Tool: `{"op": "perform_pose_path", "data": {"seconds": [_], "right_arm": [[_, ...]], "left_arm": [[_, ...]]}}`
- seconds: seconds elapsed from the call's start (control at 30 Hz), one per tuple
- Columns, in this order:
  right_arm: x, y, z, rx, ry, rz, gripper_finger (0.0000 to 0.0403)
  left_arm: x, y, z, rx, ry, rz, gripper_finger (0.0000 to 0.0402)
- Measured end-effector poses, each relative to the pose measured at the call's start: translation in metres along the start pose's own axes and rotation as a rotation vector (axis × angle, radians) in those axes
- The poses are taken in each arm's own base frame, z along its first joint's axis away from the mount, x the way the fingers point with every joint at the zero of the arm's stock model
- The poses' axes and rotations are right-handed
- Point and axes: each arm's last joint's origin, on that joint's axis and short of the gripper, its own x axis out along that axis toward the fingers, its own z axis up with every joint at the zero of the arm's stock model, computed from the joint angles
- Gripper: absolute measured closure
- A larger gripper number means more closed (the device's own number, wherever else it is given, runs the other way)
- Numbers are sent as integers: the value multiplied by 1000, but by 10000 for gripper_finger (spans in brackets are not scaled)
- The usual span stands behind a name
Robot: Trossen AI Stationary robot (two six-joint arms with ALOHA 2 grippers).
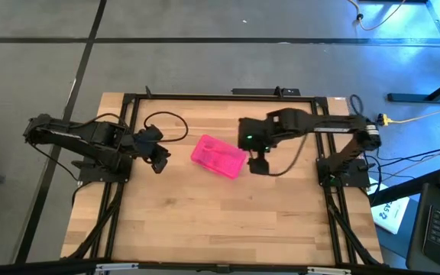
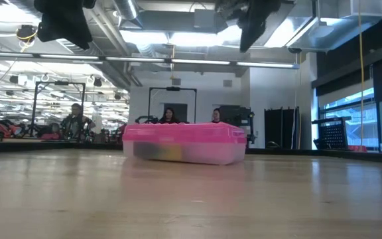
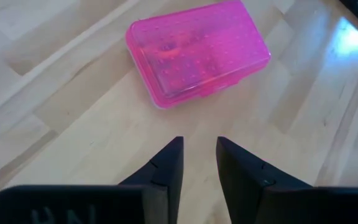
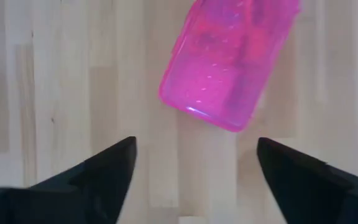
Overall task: Pack school essentials
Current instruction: Return to Home Position
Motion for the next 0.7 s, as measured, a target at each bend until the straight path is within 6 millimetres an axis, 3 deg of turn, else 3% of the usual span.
{"op": "perform_pose_path", "data": {"seconds": [0.13, 0.3, 0.53, 0.7], "right_arm": [[-28, -1, -12, 5, -52, -57, 122], [-71, -4, -33, 58, -160, -90, 224], [-116, -4, -72, 90, -316, -81, 378], [-136, -4, -101, 137, -471, -59, 387]], "left_arm": [[-2, 1, 0, 25, -5, -3, 339], [-21, 13, -2, 59, -47, -36, 393], [-60, 42, -8, 15, -226, -68, 400], [-82, 61, -13, -4, -347, -116, 400]]}}
